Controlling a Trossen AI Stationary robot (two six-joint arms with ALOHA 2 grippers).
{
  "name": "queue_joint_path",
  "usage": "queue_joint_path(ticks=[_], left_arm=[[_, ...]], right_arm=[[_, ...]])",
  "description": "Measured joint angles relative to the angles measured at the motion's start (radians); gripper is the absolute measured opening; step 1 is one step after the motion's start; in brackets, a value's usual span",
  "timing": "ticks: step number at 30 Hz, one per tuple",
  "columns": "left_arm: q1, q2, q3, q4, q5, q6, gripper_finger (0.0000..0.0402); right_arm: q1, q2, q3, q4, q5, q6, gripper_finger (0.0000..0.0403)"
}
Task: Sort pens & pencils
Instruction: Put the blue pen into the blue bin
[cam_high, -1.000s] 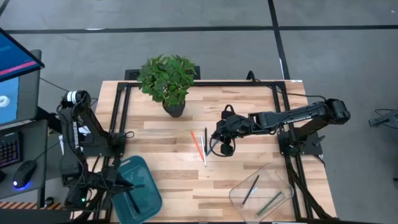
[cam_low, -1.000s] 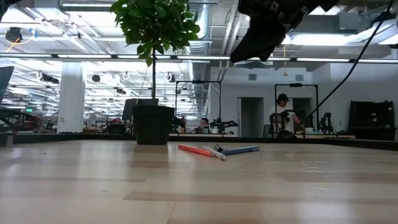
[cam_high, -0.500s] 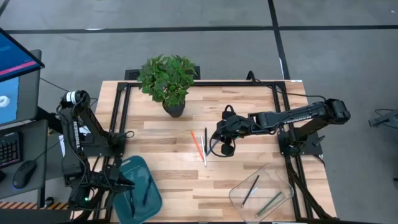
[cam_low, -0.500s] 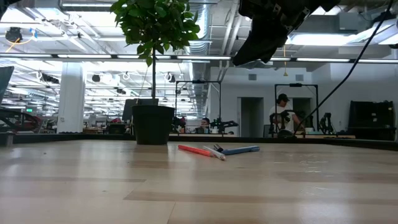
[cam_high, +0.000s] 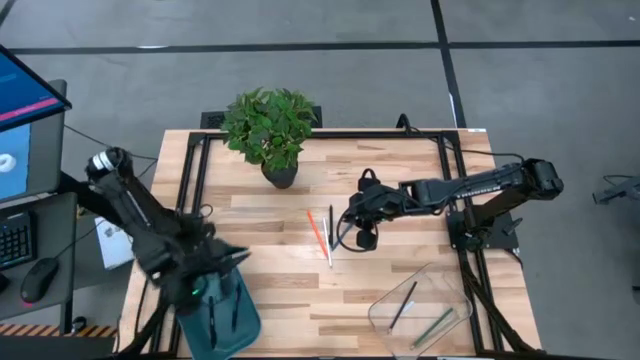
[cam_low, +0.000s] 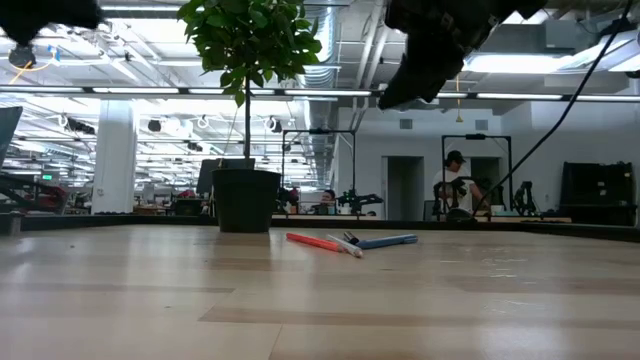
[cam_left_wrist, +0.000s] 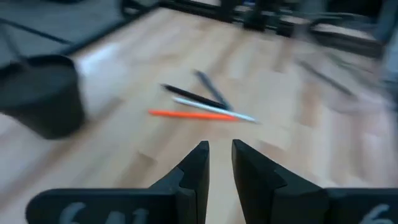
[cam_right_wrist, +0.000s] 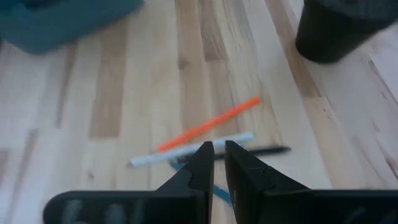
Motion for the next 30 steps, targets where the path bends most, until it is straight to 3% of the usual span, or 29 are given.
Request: queue_joint_path(ticks=[6, 15, 24, 30], left_arm=[[0.194, 0.014, 0.000, 0.087, 0.085, 0.188, 0.0059], [0.246, 0.084, 0.000, 0.245, 0.124, 0.352, 0.0059], [0.245, 0.106, 0.000, 0.280, 0.110, 0.356, 0.0059], [0.244, 0.106, 0.000, 0.321, 0.085, 0.380, 0.0059]], right_arm=[[-0.006, 0.000, -0.036, -0.036, 0.003, -0.035, 0.0063], [0.011, 0.000, -0.191, 0.243, -0.025, -0.220, 0.0063], [-0.086, 0.000, -0.237, 0.348, -0.484, -0.411, 0.0063], [-0.151, 0.000, -0.380, 0.607, -0.533, -0.422, 0.0063]])
